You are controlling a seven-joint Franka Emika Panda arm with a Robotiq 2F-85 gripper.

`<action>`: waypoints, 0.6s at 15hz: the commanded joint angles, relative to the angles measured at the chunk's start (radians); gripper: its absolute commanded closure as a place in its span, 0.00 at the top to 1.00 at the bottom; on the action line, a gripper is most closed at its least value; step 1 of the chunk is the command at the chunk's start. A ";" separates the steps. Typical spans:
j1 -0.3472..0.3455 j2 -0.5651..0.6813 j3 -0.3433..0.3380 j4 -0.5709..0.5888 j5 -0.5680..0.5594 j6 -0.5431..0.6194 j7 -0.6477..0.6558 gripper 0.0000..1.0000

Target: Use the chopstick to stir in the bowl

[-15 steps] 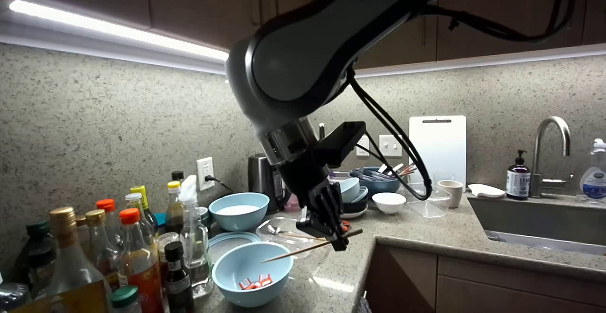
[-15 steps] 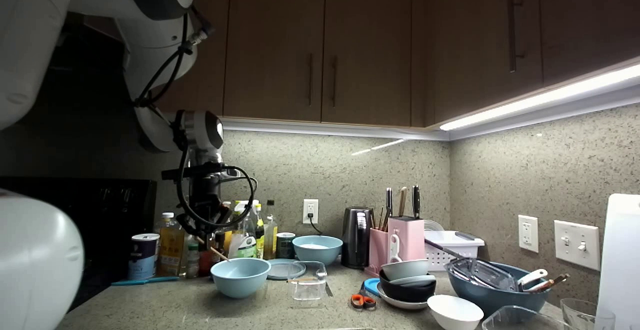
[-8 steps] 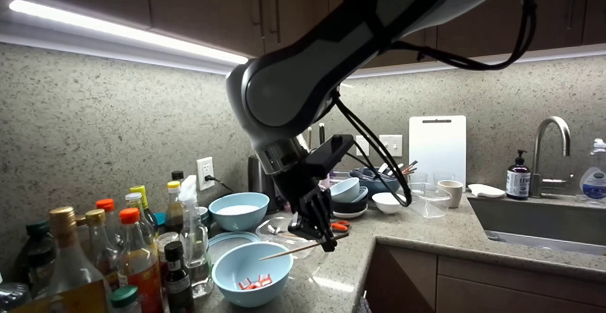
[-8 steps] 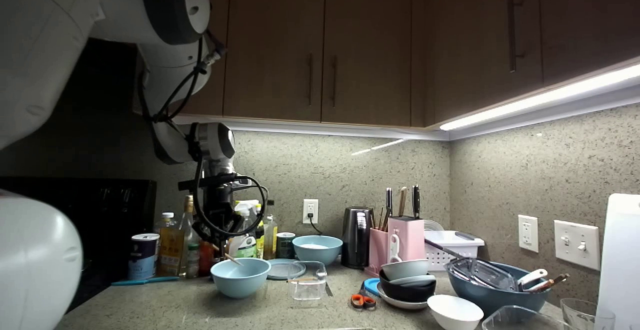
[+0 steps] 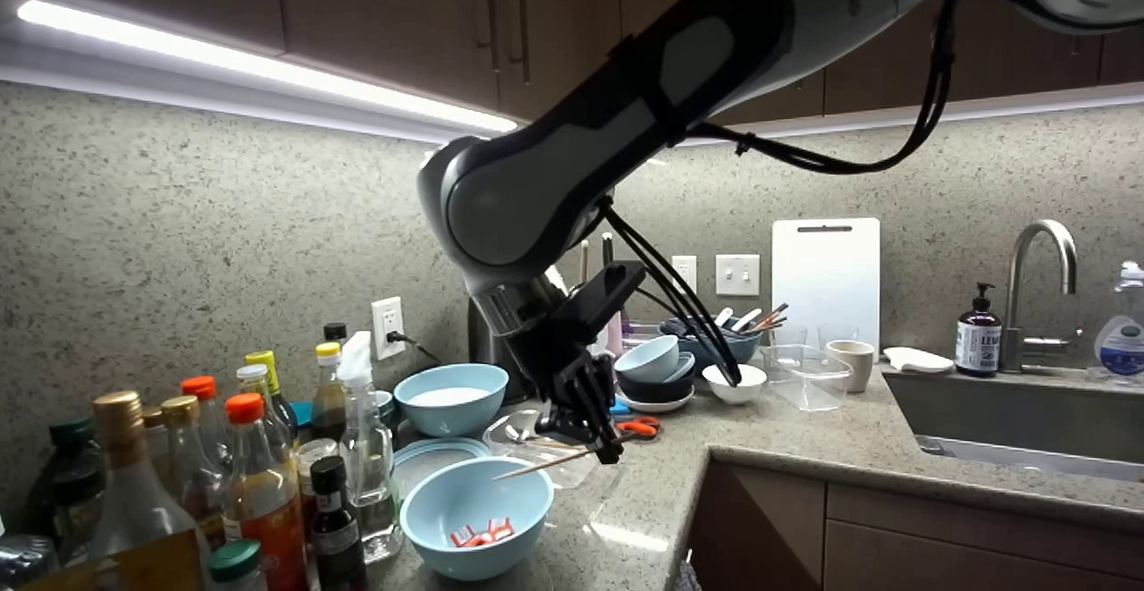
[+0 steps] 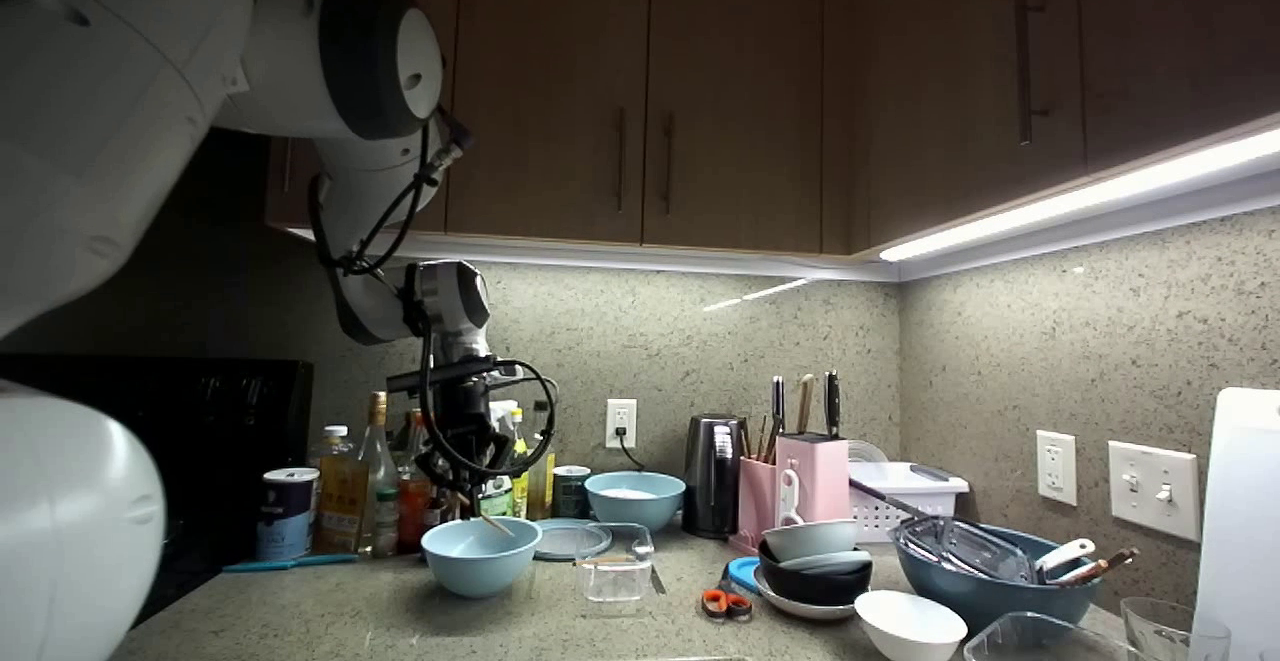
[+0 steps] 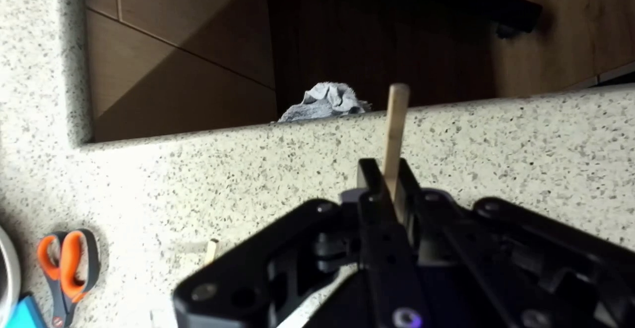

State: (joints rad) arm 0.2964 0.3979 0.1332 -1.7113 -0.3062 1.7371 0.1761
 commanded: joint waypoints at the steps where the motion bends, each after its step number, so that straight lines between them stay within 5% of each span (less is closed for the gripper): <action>1: 0.023 0.058 -0.005 0.105 -0.067 -0.035 0.002 0.02; 9: 0.111 0.207 0.015 0.250 -0.041 -0.116 -0.003 0.02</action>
State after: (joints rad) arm 0.3762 0.5632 0.1418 -1.5084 -0.3456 1.6864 0.1748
